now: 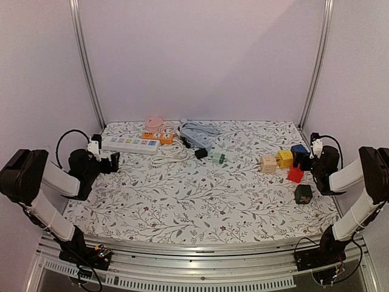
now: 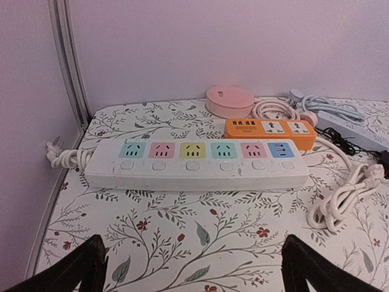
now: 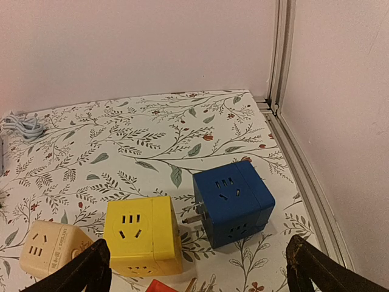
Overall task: Insert the plug
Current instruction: Move the socket to the center of the board.
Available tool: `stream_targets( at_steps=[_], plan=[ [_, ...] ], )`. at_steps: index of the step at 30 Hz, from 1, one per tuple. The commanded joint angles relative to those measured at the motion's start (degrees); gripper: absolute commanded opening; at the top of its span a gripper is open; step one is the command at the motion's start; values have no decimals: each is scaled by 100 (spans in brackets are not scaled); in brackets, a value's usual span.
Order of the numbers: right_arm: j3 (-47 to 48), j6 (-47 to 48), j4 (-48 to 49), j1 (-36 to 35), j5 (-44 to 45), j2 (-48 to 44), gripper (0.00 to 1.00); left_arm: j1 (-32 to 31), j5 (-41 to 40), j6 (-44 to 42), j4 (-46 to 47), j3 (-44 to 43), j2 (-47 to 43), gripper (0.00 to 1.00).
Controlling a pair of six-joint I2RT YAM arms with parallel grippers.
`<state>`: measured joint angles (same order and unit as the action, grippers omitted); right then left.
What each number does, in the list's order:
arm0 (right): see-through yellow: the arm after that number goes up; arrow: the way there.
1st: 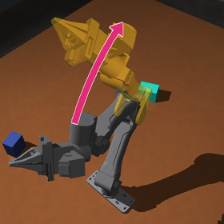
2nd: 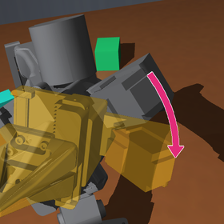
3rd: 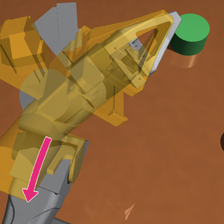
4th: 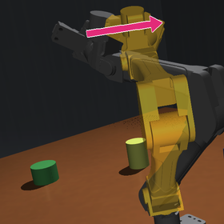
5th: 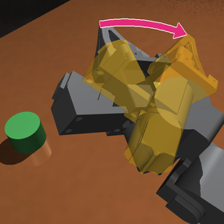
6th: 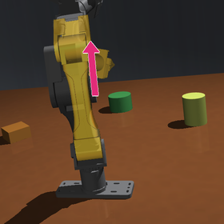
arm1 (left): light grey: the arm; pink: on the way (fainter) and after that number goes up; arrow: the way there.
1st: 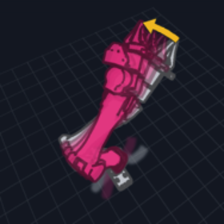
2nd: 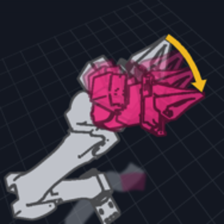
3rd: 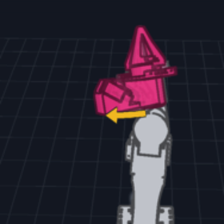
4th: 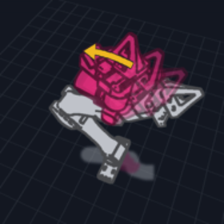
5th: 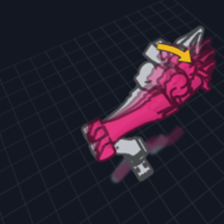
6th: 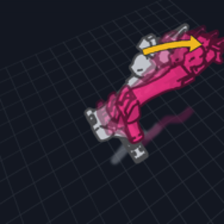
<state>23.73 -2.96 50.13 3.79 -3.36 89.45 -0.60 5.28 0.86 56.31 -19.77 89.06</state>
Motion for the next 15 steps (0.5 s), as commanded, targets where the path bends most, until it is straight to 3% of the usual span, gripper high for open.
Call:
stream_targets(
  at_steps=[1,5,10,13,15],
  plan=[
    [83,-57,-83,-28,90,-20,99,-45,-56,-51,73,-71,14,99],
    [44,-95,-156,-28,128,-137,99,-45,-56,-51,73,-71,25,99],
    [699,-271,-2184,-28,128,-1314,99,56,276,-49,-307,-195,-123,99],
    [1231,-431,-3126,-25,-695,-1677,99,224,714,1,-2638,-1555,-305,100],
    [1573,-636,-3560,-25,-1249,-1718,99,337,1827,-757,-4334,-2699,-164,100]
  ],
)
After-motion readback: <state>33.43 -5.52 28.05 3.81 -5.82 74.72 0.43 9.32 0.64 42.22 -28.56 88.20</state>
